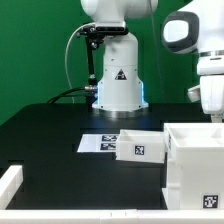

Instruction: Assemble drawer

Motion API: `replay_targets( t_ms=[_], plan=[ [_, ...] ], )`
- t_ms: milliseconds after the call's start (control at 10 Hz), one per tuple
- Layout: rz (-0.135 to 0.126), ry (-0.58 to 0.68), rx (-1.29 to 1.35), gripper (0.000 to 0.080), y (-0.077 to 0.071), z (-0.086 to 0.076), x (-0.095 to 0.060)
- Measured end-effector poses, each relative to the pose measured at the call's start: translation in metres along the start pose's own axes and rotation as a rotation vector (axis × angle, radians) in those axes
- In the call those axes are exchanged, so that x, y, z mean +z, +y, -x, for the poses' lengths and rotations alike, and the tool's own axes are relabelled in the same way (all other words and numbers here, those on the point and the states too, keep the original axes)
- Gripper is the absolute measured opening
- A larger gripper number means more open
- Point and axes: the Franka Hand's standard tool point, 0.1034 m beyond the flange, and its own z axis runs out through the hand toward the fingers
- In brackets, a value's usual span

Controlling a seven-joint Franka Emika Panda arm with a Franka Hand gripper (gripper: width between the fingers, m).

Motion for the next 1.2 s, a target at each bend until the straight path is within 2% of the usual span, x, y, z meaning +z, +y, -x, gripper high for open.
replay_targets(
  t_ms=[400, 600, 900, 1200],
  plan=[
    [-0.012, -0.022, -0.001, 0.0649, -0.005, 0.006, 0.001],
    [-0.028, -0.048, 0.009, 0.0649, -0.01, 0.02, 0.009],
    [-0.04, -0.066, 0.012, 0.0649, -0.014, 0.028, 0.023],
    [-0.044, -0.076, 0.019, 0.0649, -0.012, 0.035, 0.026]
  ],
)
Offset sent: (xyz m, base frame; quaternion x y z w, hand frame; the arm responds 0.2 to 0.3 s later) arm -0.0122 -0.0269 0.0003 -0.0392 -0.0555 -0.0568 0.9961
